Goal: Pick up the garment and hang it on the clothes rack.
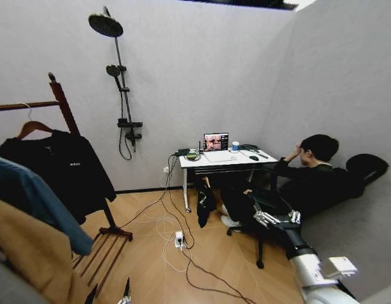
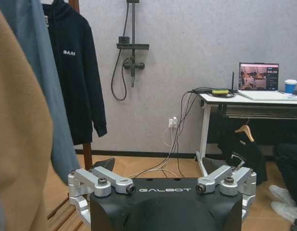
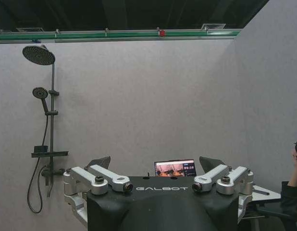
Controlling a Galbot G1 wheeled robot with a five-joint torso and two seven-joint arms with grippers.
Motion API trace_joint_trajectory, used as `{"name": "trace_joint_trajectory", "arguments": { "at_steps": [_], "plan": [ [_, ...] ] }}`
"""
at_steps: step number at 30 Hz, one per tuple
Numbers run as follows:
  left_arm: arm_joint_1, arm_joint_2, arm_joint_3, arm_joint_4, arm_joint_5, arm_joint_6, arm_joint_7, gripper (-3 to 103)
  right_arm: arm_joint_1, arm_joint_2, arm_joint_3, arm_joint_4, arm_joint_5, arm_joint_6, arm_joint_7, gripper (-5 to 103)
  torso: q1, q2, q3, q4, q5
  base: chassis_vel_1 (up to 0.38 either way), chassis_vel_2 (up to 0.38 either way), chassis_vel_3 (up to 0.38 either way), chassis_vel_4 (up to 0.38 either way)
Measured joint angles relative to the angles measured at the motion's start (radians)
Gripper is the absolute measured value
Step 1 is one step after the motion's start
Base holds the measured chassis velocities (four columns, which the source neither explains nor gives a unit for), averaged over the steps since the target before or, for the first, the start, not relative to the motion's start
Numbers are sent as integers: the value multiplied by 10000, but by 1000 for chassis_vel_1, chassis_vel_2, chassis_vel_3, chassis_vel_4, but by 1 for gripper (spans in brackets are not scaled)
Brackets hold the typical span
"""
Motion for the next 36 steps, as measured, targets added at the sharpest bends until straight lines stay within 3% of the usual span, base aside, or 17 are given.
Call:
{"name": "trace_joint_trajectory", "arguments": {
  "at_steps": [2, 3, 4, 6, 10, 12, 15, 24, 26, 34, 36],
  "plan": [
    [0, 0, 2, 0, -1, 0, 5, 100, 0, 0, 0, -3, 0, -1, 1, 100, 5, -3, 3, 0, 13, 382, -365, -347, 351],
    [0, 0, 2, 2, 0, 1, -2, 100, 0, 0, 1, 1, -1, 0, 0, 100, 0, 0, 0, 2, -12, 339, -393, -331, 359],
    [0, 0, 2, 2, 0, 1, -2, 100, 0, 0, 1, 1, -1, 0, 0, 100, 0, 0, 0, 2, -12, 339, -393, -331, 359],
    [0, 0, 6, 1, -1, 0, 3, 100, 1, 0, 0, -2, 0, 0, 1, 100, 2, -3, 2, 2, 8, 359, -367, -351, 350],
    [0, 0, 5, 1, 0, 1, 6, 100, 0, 0, 1, 1, -1, 0, 0, 100, -2, 2, -1, 0, -9, 362, -395, -351, 364],
    [0, 0, 6, 0, 0, 0, 9, 100, 0, 0, 0, -2, 0, 0, 1, 100, 3, -3, 3, 0, 11, 349, -348, -351, 346],
    [0, 0, 4, 1, 0, 1, 4, 100, 0, 0, 0, 1, 0, 0, 0, 100, -1, 1, -1, -1, -5, 352, -356, -368, 353],
    [1, 0, 5, 0, 0, 0, 10, 100, 0, 0, 0, -1, 0, 0, 1, 100, 1, -1, 1, -1, 10, 351, -357, -354, 337],
    [1, 0, 0, 1, 0, 1, -3, 100, 0, 0, -1, 0, 0, -1, 1, 100, -4, 2, -2, 2, -5, 230, -313, -298, 319],
    [0, 0, 4, 1, 0, 1, 2, 100, -2, 0, 0, 1, 0, 0, 0, 100, -7, 3, -1, -6, 2, 107, -38, -134, 111],
    [0, 0, 6, 1, 0, 0, 7, 100, 1, 0, 1, 0, 0, 0, 0, 100, 7, -5, 4, 1, 6, 0, 0, 0, 0]
  ]
}}
